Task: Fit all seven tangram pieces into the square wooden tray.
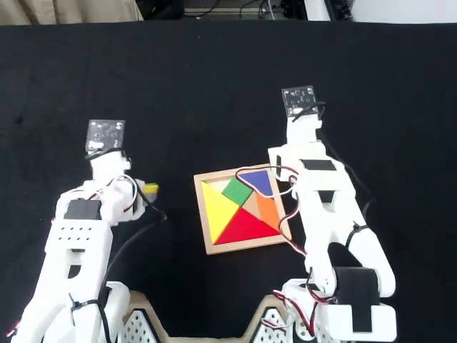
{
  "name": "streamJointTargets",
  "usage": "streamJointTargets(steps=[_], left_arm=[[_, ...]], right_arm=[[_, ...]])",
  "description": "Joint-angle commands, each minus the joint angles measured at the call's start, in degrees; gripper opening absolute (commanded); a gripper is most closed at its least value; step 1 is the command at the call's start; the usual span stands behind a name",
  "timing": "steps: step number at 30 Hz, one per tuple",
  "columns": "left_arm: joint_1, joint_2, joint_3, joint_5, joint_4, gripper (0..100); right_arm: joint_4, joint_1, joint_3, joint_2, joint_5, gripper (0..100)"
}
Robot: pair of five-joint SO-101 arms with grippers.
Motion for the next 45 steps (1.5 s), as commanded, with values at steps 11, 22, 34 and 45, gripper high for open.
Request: streamJointTargets(steps=[11, 22, 34, 45], left_arm=[[-1.36, -1.05, 3.82, 8.18, -6.95, 29], [-2.07, -1.05, 4.09, 8.18, -7.03, 29], [-3.56, -1.05, 4.09, 8.18, -7.03, 29], [-3.47, -1.05, 4.09, 8.18, -7.03, 29]], right_arm=[[-1.23, 0.62, 0.22, -2.42, -0.09, 1.1], [-1.23, 0.62, 0.31, -2.42, 0.00, 1.1], [-1.23, 0.62, 0.31, -2.42, 0.00, 1.1], [-1.23, 0.62, 0.31, -2.42, 0.00, 1.1]])
